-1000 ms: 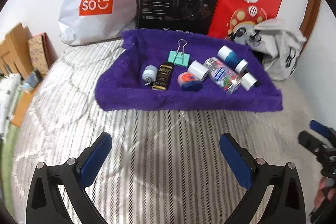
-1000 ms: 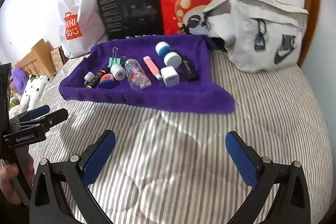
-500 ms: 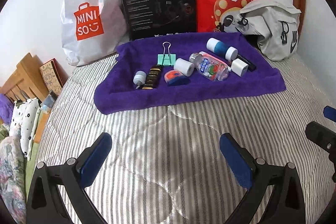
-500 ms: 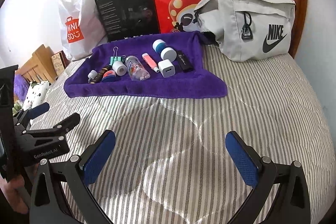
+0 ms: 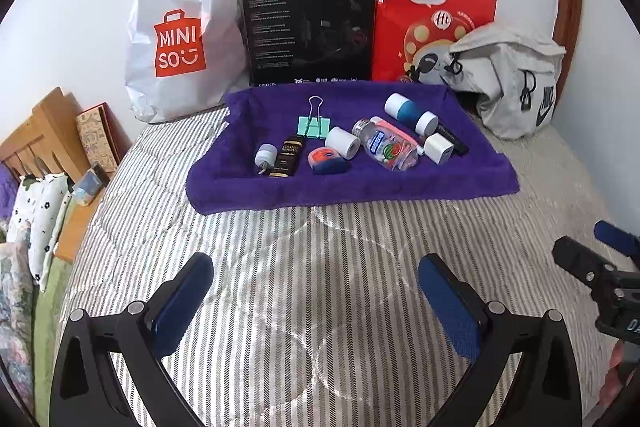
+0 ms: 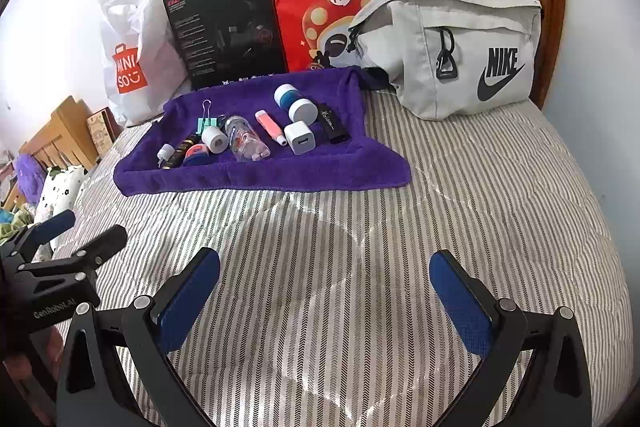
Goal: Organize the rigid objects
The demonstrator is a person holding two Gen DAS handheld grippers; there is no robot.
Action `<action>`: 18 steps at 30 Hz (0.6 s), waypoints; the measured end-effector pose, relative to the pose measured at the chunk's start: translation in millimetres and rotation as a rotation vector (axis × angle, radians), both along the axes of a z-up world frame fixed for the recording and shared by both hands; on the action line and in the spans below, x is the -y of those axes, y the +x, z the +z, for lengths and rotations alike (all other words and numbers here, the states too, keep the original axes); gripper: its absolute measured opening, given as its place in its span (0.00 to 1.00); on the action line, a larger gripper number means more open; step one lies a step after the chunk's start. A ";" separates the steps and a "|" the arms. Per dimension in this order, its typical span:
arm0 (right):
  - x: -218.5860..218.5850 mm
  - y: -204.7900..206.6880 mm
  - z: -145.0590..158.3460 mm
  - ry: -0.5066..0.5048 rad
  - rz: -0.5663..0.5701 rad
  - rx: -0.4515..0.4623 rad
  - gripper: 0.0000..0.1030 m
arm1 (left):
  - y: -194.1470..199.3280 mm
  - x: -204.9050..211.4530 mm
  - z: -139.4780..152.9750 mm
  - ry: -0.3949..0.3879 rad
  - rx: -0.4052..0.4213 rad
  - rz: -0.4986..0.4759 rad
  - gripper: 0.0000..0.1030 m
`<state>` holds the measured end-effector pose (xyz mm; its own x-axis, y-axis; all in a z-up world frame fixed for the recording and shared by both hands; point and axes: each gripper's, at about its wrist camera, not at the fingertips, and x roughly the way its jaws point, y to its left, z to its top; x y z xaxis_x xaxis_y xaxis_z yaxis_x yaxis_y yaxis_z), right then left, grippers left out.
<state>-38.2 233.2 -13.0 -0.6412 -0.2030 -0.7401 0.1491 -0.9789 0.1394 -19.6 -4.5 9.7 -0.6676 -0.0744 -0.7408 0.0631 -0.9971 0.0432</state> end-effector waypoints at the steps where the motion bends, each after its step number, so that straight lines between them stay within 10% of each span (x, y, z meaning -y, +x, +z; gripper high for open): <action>1: 0.1 0.5 0.4 0.000 -0.002 -0.001 1.00 | 0.7 0.3 0.8 0.002 -0.001 0.002 1.00; 18: 10.3 3.4 0.7 0.024 0.026 0.002 1.00 | 11.0 -1.8 14.1 -0.031 -0.038 0.004 1.00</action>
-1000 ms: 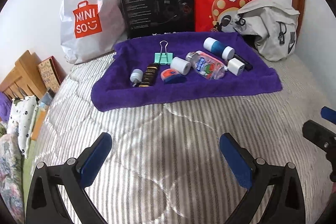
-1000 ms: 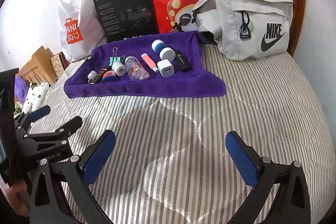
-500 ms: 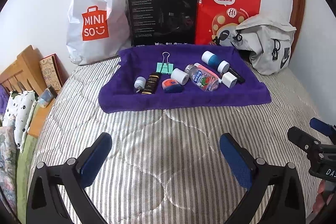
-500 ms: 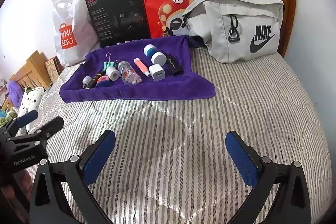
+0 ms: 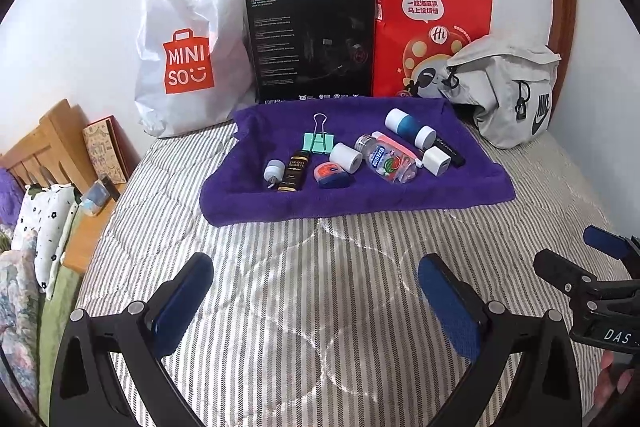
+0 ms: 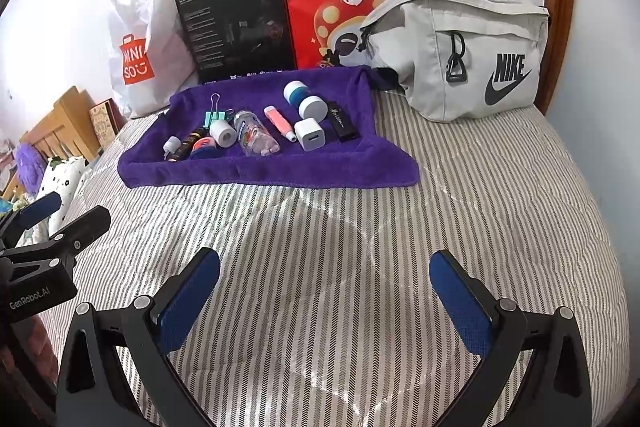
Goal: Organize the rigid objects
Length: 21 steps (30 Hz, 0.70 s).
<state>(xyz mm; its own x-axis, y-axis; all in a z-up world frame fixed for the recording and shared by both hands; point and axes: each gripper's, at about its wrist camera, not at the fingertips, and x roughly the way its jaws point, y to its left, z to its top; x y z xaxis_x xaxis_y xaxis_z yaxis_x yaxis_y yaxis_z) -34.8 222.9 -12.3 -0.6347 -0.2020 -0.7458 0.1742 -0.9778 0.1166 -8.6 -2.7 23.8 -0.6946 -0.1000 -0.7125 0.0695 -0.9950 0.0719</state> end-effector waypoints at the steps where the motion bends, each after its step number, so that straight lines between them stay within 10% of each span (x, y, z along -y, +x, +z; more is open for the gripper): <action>1: -0.2 -0.2 -0.2 0.001 -0.002 0.001 1.00 | 0.3 -0.2 0.0 -0.003 0.000 0.000 1.00; 21: -1.8 4.5 3.5 0.010 -0.001 -0.011 1.00 | 3.8 1.5 -1.0 -0.003 0.002 0.009 1.00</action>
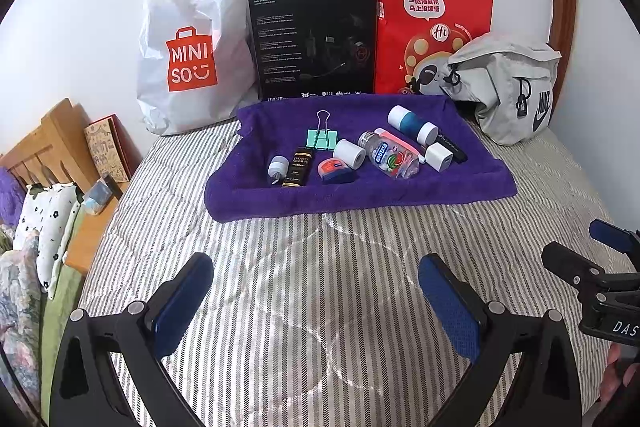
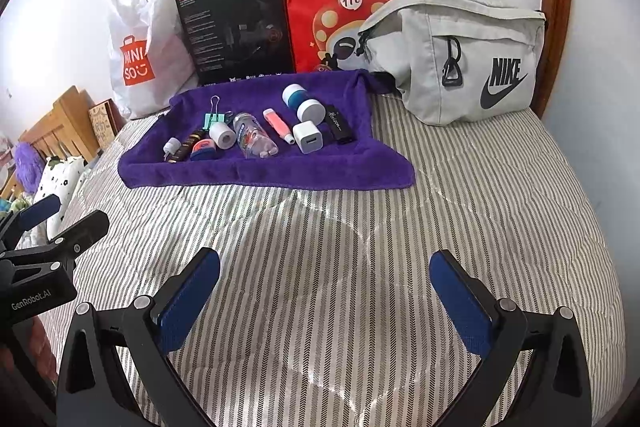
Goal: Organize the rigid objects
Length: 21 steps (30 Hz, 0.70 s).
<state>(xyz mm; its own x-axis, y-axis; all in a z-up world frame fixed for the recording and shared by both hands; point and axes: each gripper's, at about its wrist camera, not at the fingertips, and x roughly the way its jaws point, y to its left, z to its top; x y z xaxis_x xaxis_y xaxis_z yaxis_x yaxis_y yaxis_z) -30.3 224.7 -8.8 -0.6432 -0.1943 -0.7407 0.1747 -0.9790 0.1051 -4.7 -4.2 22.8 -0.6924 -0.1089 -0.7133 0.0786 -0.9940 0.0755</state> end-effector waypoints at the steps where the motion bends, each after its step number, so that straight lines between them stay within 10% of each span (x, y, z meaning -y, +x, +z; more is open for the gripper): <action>1: 0.6 0.0 -0.3 0.000 0.002 0.002 1.00 | 0.4 -0.4 0.0 0.000 0.000 0.000 1.00; 21: 4.5 2.4 3.4 0.006 0.007 -0.004 1.00 | 0.3 -0.5 -1.8 -0.006 0.008 -0.023 1.00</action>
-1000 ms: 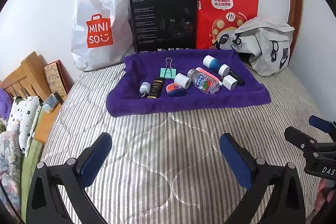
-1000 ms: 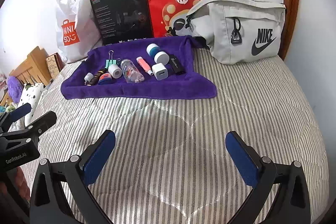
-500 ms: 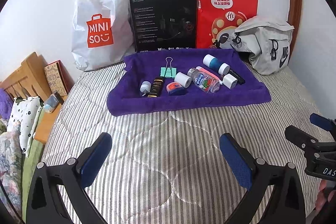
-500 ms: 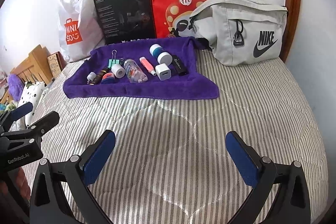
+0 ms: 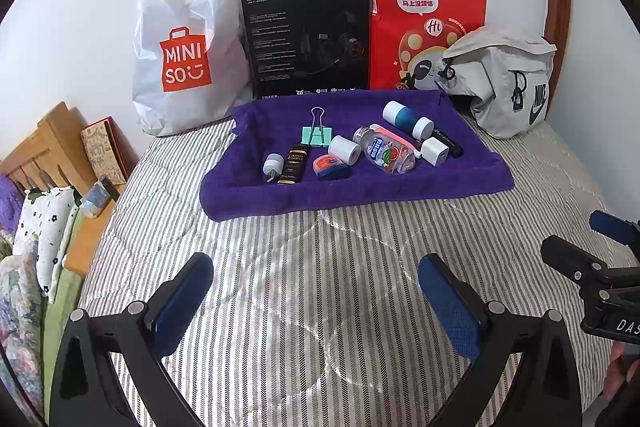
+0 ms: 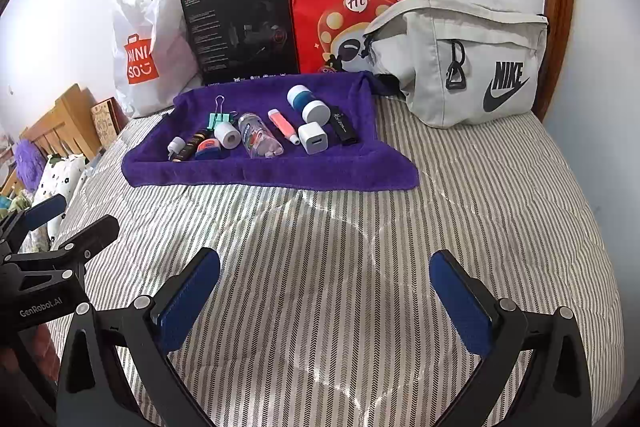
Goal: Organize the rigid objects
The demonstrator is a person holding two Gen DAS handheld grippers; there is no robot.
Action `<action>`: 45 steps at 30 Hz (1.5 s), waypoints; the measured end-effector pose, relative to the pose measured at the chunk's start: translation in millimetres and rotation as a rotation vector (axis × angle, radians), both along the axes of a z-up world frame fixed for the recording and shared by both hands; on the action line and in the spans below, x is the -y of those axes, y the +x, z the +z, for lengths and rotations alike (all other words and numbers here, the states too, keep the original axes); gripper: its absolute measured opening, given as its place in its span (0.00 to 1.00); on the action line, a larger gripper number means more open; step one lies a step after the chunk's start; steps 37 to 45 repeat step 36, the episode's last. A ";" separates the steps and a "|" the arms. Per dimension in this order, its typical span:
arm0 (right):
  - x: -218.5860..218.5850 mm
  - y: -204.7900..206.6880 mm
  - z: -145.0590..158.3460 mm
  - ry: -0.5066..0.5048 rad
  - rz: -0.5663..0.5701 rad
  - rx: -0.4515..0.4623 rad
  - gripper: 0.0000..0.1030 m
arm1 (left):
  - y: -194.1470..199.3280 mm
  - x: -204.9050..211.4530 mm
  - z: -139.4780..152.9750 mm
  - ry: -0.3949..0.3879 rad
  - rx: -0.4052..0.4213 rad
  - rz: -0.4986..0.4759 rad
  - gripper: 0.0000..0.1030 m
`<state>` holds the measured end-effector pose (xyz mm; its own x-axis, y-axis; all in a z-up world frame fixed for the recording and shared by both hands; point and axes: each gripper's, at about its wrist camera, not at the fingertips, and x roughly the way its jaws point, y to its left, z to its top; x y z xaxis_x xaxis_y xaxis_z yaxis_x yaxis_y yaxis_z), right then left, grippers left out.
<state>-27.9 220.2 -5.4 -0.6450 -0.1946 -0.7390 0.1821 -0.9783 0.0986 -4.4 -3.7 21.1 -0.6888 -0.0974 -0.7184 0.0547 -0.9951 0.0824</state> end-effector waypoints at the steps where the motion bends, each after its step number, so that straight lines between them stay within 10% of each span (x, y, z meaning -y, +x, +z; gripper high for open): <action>1: -0.1 0.2 0.4 0.000 0.000 -0.002 1.00 | 0.3 -1.2 0.9 -0.001 -0.002 0.005 1.00; 45: 4.2 1.5 -0.6 0.016 0.008 -0.007 1.00 | -2.9 0.2 -1.5 -0.025 -0.011 -0.034 1.00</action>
